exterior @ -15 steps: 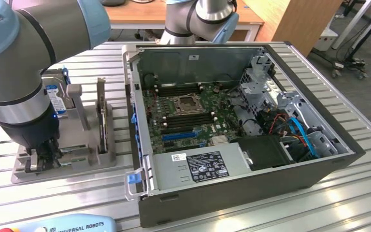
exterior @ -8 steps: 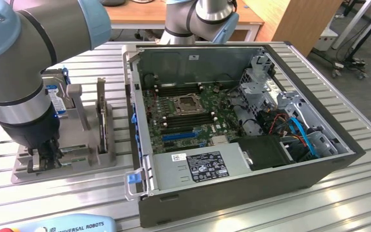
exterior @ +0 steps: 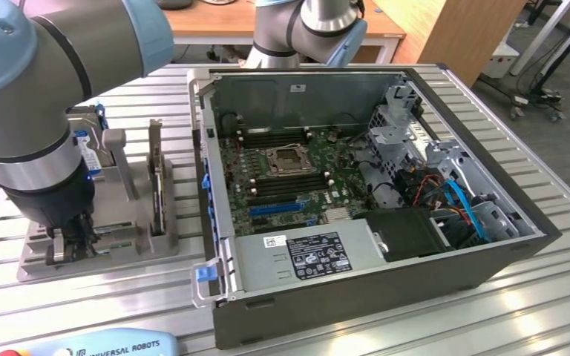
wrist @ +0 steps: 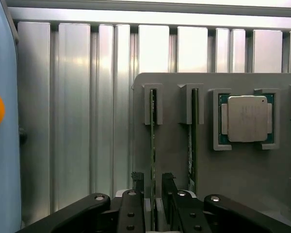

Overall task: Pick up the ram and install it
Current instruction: 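Pick up the ram and move it above insertion slot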

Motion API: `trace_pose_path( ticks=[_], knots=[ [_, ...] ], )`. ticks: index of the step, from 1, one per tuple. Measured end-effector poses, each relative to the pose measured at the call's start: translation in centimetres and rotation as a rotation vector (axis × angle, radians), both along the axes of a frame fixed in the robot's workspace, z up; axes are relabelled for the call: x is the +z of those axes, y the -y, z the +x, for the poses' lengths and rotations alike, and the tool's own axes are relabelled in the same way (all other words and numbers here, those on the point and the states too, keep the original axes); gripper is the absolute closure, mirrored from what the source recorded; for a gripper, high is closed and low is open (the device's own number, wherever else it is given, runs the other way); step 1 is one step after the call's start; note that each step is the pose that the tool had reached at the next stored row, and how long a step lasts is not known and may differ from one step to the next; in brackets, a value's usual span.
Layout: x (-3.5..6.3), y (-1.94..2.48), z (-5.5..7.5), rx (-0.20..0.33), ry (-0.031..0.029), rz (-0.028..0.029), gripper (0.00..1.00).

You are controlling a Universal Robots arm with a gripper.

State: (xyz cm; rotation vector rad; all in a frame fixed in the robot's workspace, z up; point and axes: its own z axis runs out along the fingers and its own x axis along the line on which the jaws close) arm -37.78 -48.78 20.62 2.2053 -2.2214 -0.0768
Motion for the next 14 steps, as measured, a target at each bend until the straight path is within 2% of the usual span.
trace_pose_path(
  ticks=[14],
  knots=[
    [-0.58,0.0,0.3,0.0,-0.0001,0.0029,0.71]
  ],
)
